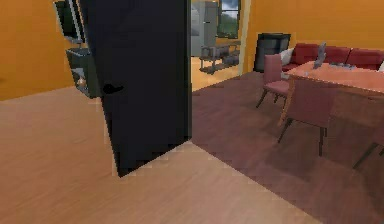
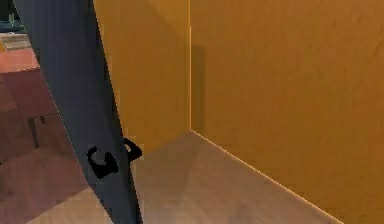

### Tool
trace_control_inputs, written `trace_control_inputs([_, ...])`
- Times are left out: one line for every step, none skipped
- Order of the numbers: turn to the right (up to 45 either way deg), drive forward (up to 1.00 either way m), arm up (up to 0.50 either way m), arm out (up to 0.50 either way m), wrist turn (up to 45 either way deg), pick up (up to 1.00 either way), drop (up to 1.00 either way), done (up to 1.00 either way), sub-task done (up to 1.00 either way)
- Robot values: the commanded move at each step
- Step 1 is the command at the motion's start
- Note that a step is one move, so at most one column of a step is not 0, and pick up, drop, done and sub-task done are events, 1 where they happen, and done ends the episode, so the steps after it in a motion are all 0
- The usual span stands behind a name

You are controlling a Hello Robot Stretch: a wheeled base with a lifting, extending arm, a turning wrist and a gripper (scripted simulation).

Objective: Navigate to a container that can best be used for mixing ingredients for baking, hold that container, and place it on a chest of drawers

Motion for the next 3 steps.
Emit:
trace_control_inputs([0.0, 0.4, 0.0, 0.0, 0.0, 0.0, 0.0, 0.0, 0.0])
trace_control_inputs([15.0, 0.0, 0.0, 0.0, 0.0, 0.0, 0.0, 0.0, 0.0])
trace_control_inputs([0.0, 1.0, 0.0, 0.0, 0.0, 0.0, 0.0, 0.0, 0.0])
